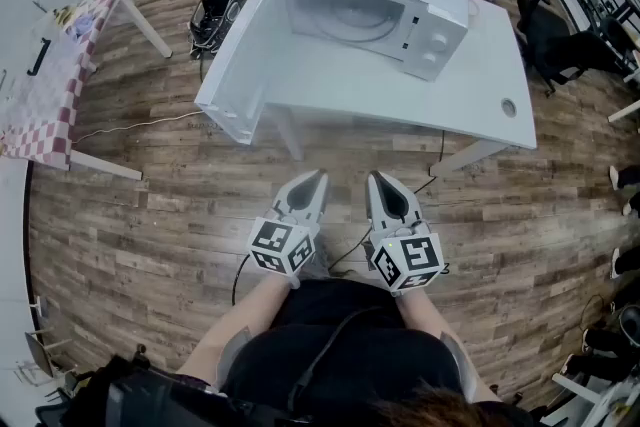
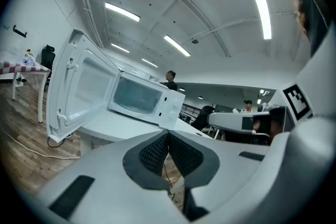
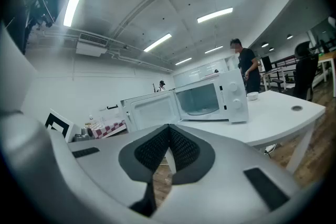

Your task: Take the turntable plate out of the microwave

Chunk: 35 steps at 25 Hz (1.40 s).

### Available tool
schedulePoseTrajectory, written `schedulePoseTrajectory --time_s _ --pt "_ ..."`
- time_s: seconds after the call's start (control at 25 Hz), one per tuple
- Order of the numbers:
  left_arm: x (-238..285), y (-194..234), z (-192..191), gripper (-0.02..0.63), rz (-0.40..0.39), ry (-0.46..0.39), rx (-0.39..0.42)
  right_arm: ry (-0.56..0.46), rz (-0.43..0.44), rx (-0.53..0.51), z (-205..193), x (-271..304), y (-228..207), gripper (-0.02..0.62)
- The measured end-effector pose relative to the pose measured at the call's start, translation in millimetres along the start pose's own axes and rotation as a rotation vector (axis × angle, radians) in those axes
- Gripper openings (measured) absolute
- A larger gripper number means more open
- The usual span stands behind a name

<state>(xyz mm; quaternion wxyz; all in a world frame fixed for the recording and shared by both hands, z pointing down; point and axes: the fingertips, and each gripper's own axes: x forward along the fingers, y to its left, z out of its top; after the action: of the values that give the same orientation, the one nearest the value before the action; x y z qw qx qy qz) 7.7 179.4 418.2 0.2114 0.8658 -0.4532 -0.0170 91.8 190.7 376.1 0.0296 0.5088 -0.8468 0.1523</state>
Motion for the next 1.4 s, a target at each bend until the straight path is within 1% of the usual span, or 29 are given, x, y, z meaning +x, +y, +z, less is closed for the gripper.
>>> schedulePoseTrajectory --time_s 0.12,0.28,0.48,0.68,0.8,0.92,1.08,1.28,1.4 --pt "10 16 2 0.012 -0.009 0.015 -0.035 0.003 -0.002 -0.001 5 19 1 0.020" --pt "22 36 7 0.012 -0.031 0.033 -0.024 0.003 -0.013 0.002 9 43 4 0.020" --pt "35 67 15 0.012 -0.049 0.046 -0.034 -0.003 -0.026 -0.007 13 73 15 0.020" --pt "48 94 19 0.012 -0.072 0.061 -0.056 -0.007 -0.057 -0.019 14 98 24 0.020" --pt "58 100 21 0.012 -0.103 0.068 -0.059 -0.009 -0.084 -0.023 13 108 26 0.020" --pt "66 106 34 0.012 -0.125 0.042 -0.080 -0.016 -0.117 -0.015 13 116 25 0.020" --pt "78 113 50 0.012 -0.121 0.002 -0.150 -0.021 -0.170 -0.006 20 117 14 0.020" --pt "99 108 56 0.012 -0.132 -0.005 -0.176 -0.007 -0.215 0.037 20 117 -5 0.020" --pt "112 109 64 0.012 -0.134 -0.023 -0.185 0.002 -0.223 0.065 14 127 -14 0.020"
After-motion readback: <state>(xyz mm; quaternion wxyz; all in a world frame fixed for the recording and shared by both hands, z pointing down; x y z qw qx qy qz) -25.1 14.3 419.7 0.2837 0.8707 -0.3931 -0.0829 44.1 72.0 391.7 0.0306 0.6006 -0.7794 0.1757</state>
